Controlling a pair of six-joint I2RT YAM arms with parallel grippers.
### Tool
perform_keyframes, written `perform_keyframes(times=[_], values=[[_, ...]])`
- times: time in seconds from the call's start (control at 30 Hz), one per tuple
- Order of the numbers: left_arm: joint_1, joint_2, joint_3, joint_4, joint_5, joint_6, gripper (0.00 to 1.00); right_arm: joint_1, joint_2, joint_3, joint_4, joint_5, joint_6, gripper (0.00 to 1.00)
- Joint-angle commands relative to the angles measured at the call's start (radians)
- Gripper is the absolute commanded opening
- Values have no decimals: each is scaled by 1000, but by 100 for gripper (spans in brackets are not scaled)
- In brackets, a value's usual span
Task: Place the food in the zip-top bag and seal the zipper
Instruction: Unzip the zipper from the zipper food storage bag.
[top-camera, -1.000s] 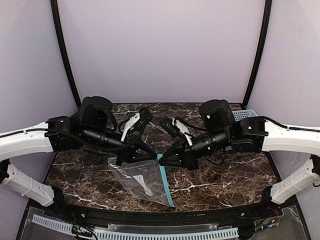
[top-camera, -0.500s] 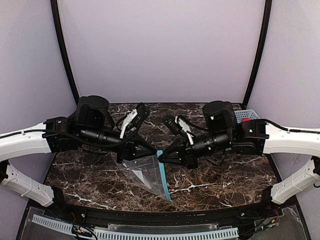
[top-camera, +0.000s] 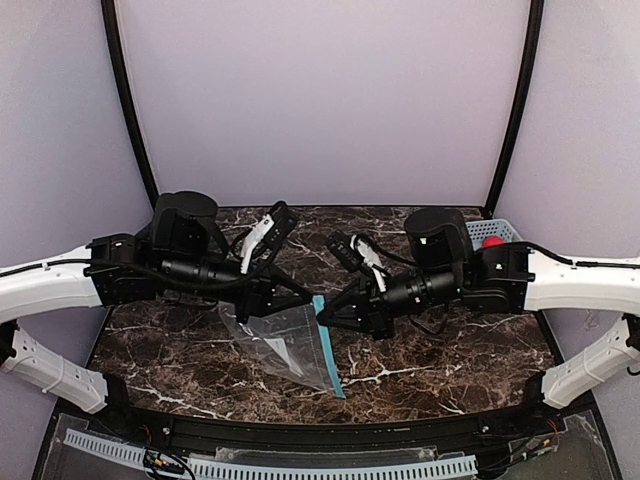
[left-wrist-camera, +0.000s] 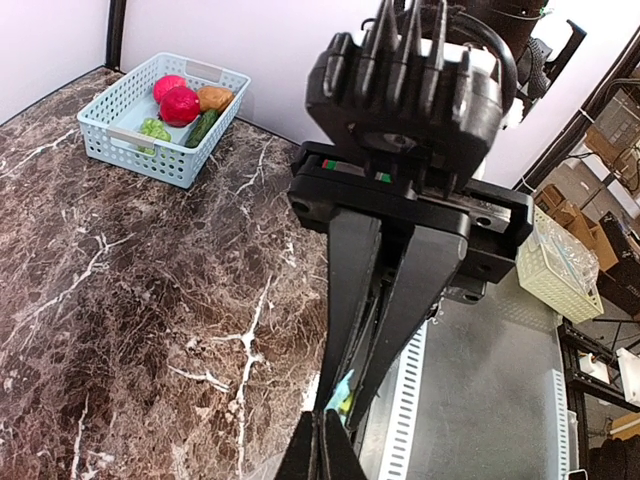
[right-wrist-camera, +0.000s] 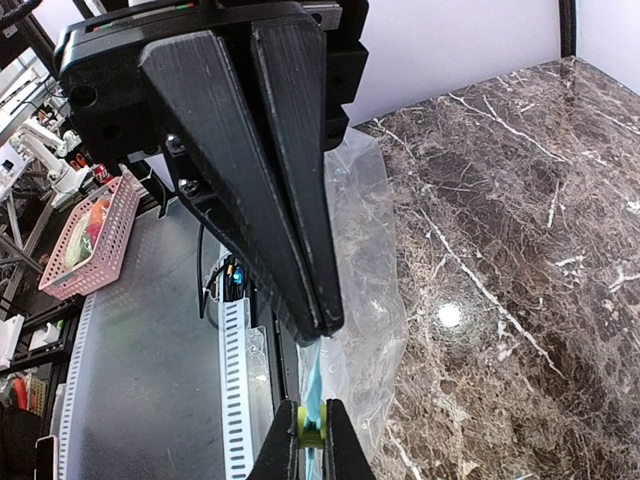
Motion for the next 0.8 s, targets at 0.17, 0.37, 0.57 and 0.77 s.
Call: perform_keyframes(times=[0.17,0.37,0.57,0.77], values=[[67,-61,43,-4,-96,-71,1,-4,-22,-50,-59,-6,24,0],[111,-66,45,-1,-57,-94,1,-4,-11,-56,-63,-3,25,0],[141,-64,62,-4,-17,-95,1,-2,2,-63,-80,-1,22,0],[152,-46,65,28,79,-77,1,0,-6,-67,-80,6,18,0]])
